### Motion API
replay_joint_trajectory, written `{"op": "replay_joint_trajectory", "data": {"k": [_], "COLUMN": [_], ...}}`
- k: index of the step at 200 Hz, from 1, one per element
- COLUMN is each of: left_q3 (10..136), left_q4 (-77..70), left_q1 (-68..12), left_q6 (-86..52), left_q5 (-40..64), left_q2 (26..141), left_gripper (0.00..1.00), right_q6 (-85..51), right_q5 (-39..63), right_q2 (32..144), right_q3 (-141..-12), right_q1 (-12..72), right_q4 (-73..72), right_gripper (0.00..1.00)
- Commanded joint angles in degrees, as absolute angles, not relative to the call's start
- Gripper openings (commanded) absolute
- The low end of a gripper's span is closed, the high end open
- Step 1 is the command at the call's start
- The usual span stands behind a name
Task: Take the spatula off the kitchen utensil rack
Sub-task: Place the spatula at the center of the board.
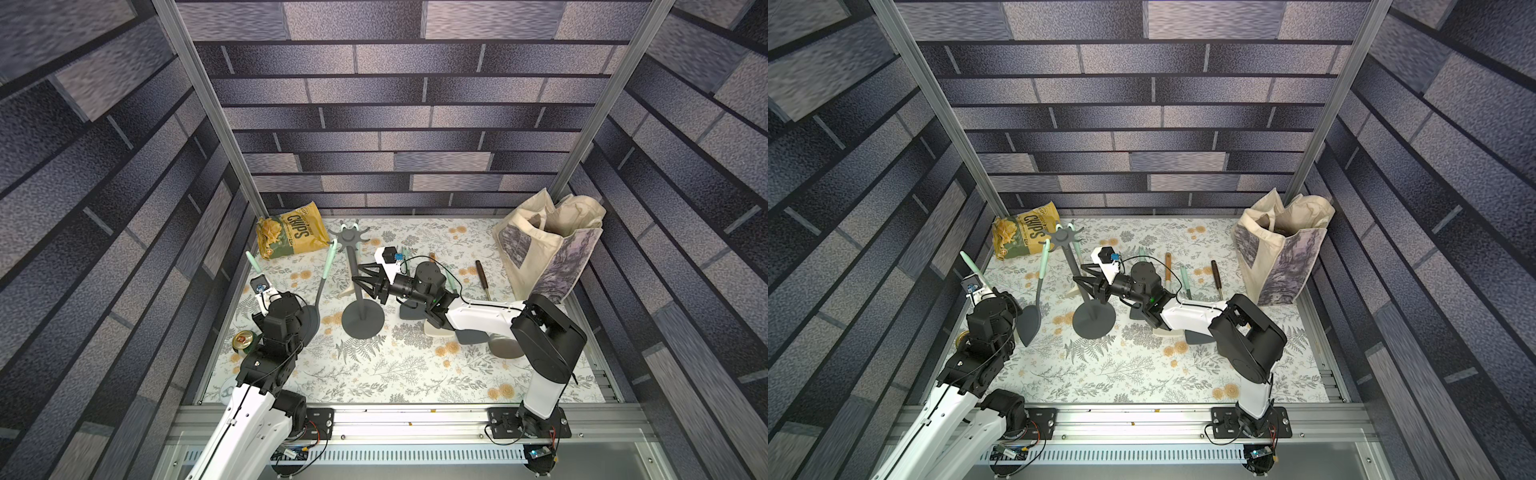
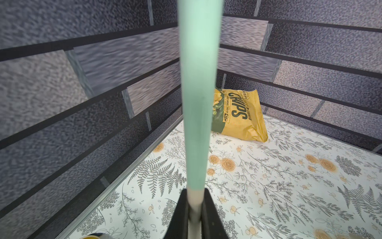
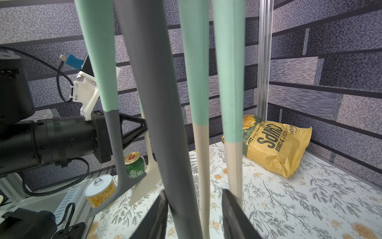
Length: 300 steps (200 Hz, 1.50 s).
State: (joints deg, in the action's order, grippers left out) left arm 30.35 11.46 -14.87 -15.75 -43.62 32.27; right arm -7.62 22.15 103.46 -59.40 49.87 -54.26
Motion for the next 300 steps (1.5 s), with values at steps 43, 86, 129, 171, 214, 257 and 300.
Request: {"op": "replay_joint_trajectory", "data": {"k": [43,86,129,171,214,257,300], "left_q3": [32.0,32.5,38.7,52.5,64.8,73.3,75.8], "left_q4": [13.4,12.7,13.7,24.0,31.2,36.4,39.7], "left_q1": [-14.2,-13.7,-10.7,-5.2,-3.1,-2.4,-1.2], "left_q6": [-18.4,-18.7,-16.7,-15.5,-13.2,-10.0,-9.3], "left_q5": [-51.1,-49.2,-47.0,-40.8,-36.9,-35.3,-33.9], "left_q2": [27.9,30.8,42.0,59.8,74.1,83.3,87.6], "left_gripper": [0.01,0.02,0.03,0.02,0.0,0.0,0.0], "right_q6": [-6.2,-6.0,-5.8,-5.6,-5.0,-3.7,-3.7], "right_q5": [21.6,21.5,21.6,21.8,21.6,21.2,21.2], "right_q2": [104.3,104.4,104.3,104.2,103.7,102.7,102.6], "right_q3": [-59.7,-59.7,-59.6,-59.3,-59.0,-58.6,-58.5], "right_q1": [49.7,49.6,49.7,49.7,49.7,49.7,49.7], "right_q4": [-53.4,-53.4,-53.2,-53.2,-52.9,-51.9,-52.2], "right_gripper": [0.42,0.4,0.38,0.35,0.34,0.33,0.33]}}
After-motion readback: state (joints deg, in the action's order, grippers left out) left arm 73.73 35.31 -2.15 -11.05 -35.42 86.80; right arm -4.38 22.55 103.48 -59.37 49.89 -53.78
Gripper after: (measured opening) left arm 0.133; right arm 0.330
